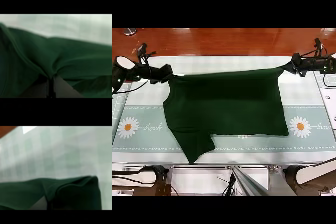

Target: Fold the shirts.

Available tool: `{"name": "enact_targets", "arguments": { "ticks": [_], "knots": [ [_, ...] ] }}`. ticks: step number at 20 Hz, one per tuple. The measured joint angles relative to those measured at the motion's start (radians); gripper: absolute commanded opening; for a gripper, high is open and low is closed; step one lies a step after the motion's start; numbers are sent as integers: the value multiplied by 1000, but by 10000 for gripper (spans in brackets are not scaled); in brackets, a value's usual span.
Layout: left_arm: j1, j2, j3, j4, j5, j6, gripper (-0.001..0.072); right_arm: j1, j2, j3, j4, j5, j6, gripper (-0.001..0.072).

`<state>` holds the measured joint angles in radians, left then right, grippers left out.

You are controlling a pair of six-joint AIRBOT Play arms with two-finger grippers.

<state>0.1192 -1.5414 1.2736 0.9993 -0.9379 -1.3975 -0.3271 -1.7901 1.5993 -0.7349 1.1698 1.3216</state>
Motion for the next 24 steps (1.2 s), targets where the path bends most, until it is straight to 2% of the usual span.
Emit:
{"name": "enact_targets", "arguments": {
  "ticks": [3,6,7,8,9,10,14,18,24],
  "knots": [
    [2,-5,-39,64,-76,18,37,-12,-4,-5,-117,115,0,32],
    [-4,-8,-88,91,-88,26,40,-4,-6,-31,-177,150,0,32],
    [-5,-11,-98,98,-87,26,95,3,-8,-43,-190,151,0,39],
    [-6,-13,-107,108,-90,21,372,10,-10,-53,-199,152,0,196],
    [-6,-14,-111,112,-94,10,700,19,-14,-62,-206,149,3,565],
    [-5,-15,-114,114,-98,-6,704,26,-17,-67,-216,148,10,624],
    [26,-6,-89,120,-226,-43,704,7,2,-31,-227,200,72,623],
    [101,100,-134,161,-333,-43,703,-62,145,-51,-273,235,94,623],
    [234,378,-519,189,-270,-19,703,-86,521,-408,-212,82,26,623]
  ]
}}
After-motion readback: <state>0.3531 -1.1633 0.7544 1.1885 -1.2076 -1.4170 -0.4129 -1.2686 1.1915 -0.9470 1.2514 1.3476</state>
